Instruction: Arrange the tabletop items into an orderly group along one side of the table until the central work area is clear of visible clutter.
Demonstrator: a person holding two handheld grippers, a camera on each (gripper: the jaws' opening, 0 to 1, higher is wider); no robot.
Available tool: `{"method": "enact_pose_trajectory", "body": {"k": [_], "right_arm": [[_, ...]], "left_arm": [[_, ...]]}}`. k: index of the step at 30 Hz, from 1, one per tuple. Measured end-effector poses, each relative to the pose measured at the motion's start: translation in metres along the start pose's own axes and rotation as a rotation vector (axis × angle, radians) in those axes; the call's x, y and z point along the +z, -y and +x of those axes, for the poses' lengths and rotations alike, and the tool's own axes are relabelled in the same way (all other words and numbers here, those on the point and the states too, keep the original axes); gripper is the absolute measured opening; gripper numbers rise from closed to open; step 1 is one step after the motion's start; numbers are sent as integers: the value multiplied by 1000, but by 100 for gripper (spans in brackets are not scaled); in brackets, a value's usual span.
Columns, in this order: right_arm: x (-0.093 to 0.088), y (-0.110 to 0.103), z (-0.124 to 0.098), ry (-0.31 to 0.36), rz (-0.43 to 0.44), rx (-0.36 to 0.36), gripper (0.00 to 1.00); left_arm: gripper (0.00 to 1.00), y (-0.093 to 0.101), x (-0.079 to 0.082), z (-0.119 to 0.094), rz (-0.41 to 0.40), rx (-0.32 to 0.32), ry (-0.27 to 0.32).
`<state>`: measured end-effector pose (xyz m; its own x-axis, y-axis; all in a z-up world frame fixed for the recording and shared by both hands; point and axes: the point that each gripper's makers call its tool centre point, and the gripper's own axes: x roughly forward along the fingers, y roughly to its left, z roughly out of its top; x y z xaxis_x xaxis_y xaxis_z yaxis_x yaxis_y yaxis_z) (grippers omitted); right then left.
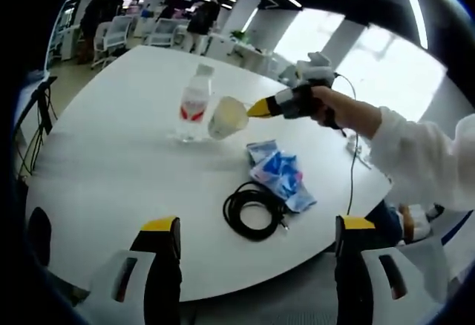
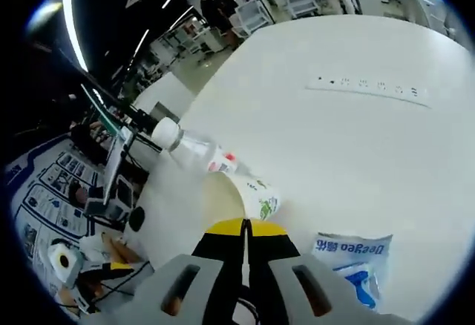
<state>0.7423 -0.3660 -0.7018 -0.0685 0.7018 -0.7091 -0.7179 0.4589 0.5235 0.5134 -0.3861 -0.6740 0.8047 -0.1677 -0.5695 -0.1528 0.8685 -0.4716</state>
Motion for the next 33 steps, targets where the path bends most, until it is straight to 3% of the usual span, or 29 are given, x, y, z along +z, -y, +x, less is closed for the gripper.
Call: {"method": "enact_pose_trajectory", "body": {"k": [11,14,33], "right_arm": [[2,12,10,-43,171,18,0],[4,13,14,-46,259,43,0],[-1,20,24,-84,293,21,0]], "left_arm": [[82,1,0,-1,-7,-3,3],[82,0,1,-1,-7,-3,7],[81,1,3,-2,-18,-9,16]]}}
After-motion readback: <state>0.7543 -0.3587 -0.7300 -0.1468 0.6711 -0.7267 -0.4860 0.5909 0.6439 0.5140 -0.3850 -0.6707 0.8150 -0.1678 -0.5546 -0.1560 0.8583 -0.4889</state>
